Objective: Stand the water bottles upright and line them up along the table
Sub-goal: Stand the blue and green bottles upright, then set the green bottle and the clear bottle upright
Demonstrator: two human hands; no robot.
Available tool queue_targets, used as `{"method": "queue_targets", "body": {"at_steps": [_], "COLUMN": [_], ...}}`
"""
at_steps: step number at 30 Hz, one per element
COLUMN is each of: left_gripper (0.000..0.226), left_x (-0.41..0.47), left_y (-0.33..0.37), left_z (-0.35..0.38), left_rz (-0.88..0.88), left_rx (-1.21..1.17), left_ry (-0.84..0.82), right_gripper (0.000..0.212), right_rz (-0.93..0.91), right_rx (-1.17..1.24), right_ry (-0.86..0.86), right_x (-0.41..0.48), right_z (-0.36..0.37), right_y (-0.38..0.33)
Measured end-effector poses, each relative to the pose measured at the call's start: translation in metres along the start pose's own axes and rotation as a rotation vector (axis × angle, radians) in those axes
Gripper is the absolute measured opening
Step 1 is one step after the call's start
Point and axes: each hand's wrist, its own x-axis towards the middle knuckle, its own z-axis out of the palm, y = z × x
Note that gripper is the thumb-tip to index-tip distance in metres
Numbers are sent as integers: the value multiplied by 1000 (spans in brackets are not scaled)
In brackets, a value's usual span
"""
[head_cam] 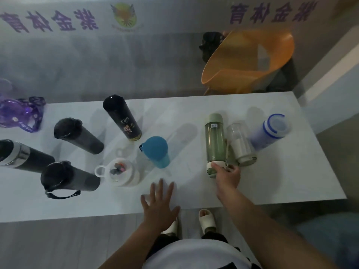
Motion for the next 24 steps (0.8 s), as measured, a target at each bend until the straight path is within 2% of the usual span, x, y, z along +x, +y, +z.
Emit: {"method": "queue_targets", "body": {"at_steps": [2,4,6,9,13,19,22,24], "left_gripper": [82,82,82,84,95,100,100,97], "left_x": [0,0,0,2,2,1,-1,-1], "left_y": [-3,-5,-5,-7,-21,-31,-30,-30], "left_z": [-1,-1,-1,1,6,4,2,1], "left_rz": [13,20,28,56,125,177,181,181], "left_rx": [4,14,3,-17,45,80,65,46], "left_ry": [-25,-38,-46,-59,-77,-83,-93,-92], "right_gripper": [49,55,65,62,70,73,73,72], "right_rz": [-109,-159,-149,-146,-200,-560,-757,-787], "right_rx": [-135,-234,-264,-269,-332,-610,-795,-868], "right_ry": [-2,-13,-25,10,66,61,-10,-90], "right_x": [-1,-3,-4,-9,-10,-32,-43,-50], "right_z": [-2,-1,3,16,20,-2,-10,-6], "right_y": [2,2,3,7,11,-47,-96,-126]}}
